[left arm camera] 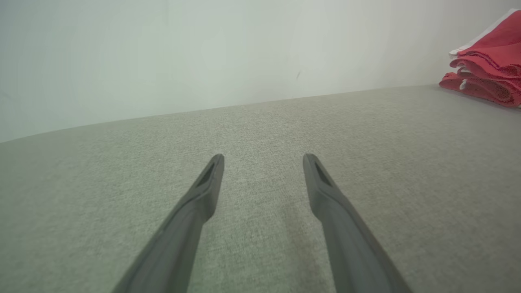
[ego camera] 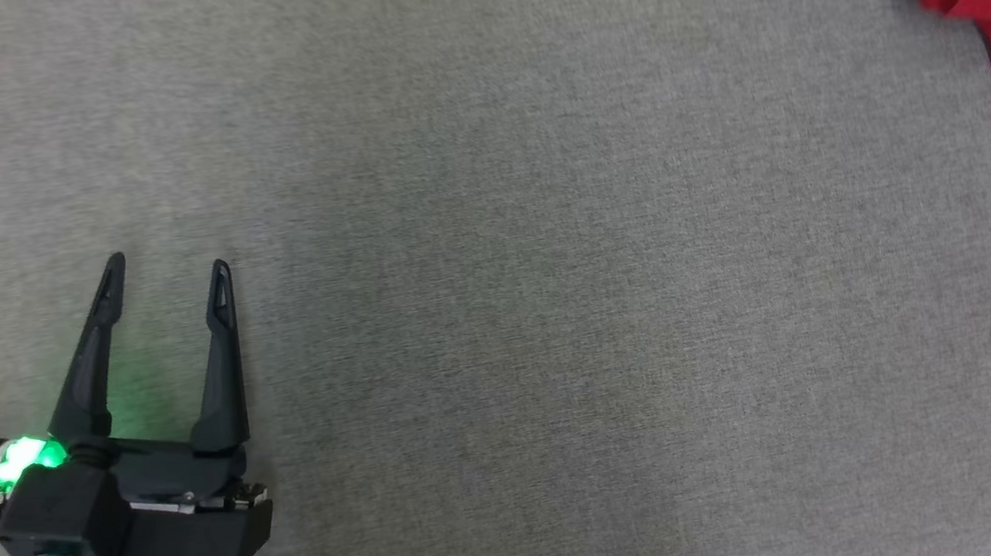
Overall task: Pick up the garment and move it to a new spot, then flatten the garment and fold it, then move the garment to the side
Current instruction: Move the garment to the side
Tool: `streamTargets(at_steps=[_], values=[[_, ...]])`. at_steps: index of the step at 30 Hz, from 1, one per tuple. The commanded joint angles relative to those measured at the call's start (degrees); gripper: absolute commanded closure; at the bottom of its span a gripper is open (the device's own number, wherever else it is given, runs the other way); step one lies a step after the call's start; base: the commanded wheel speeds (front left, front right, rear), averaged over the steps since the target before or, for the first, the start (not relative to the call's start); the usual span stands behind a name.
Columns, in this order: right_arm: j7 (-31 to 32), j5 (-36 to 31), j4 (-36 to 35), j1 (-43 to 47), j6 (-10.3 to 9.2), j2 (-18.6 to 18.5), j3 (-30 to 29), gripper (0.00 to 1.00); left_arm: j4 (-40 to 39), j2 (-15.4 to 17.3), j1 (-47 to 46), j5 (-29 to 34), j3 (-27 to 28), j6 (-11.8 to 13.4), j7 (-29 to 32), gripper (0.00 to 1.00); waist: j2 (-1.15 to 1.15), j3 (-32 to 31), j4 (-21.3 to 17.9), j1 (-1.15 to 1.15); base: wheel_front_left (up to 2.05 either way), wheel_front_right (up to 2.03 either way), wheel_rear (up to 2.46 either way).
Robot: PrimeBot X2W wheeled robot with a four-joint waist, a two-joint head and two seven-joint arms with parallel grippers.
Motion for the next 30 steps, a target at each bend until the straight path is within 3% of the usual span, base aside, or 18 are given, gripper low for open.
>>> streamTargets(at_steps=[1, 18, 24, 25, 26, 27, 30], values=[[0.0, -0.3, 0.3, -1.0, -0.19, -1.0, -0.3, 1.0, -0.7, 0.5, -0.9, 0.5, 0.1, 0.2, -0.2, 0.0, -0.01, 2.9, -2.3, 0.0, 0.0, 0.0, 0.0], [3.7, -4.0, 2.0, -6.8, -0.2, -9.2, 4.4, 1.0, -3.0, 1.4, -1.2, 0.7, -0.1, 0.2, -0.1, 0.0, -0.01, 5.4, -1.9, 0.0, 0.0, 0.0, 0.0], [4.2, -4.7, 3.1, -9.3, -0.2, -10.0, 6.1, 1.0, -2.8, 0.9, -1.5, 0.7, -0.3, 0.2, -0.1, 0.0, -0.01, 6.2, -0.9, 0.0, 0.0, 0.0, 0.0], [4.1, -5.1, 3.4, -9.5, -0.19, -9.9, 6.5, 0.85, -2.7, 0.8, -1.5, 0.7, -0.3, 0.2, -0.1, 0.0, -0.01, 6.2, -0.7, 0.0, 0.0, 0.0, 0.0], [3.9, -5.7, 3.5, -9.8, -0.19, -10.0, 7.0, 0.56, -2.7, 0.8, -1.5, 0.7, -0.2, 0.2, -0.1, 0.0, -0.01, 6.1, -0.5, 0.0, 0.0, 0.0, 0.0], [3.8, -5.8, 3.9, -10.0, -0.2, -9.9, 7.3, 0.0, -2.6, 0.7, -1.5, 0.6, -0.2, 0.2, -0.1, 0.0, -0.01, 6.1, -0.3, 0.0, 0.0, 0.0, 0.0], [4.2, -7.0, 5.2, -10.7, -0.2, -9.5, 7.8, 0.0, -2.3, 0.4, -1.3, 0.6, 0.1, 0.2, -0.1, 0.0, -0.01, 5.3, 0.0, 0.0, 0.0, 0.0, 0.0]])
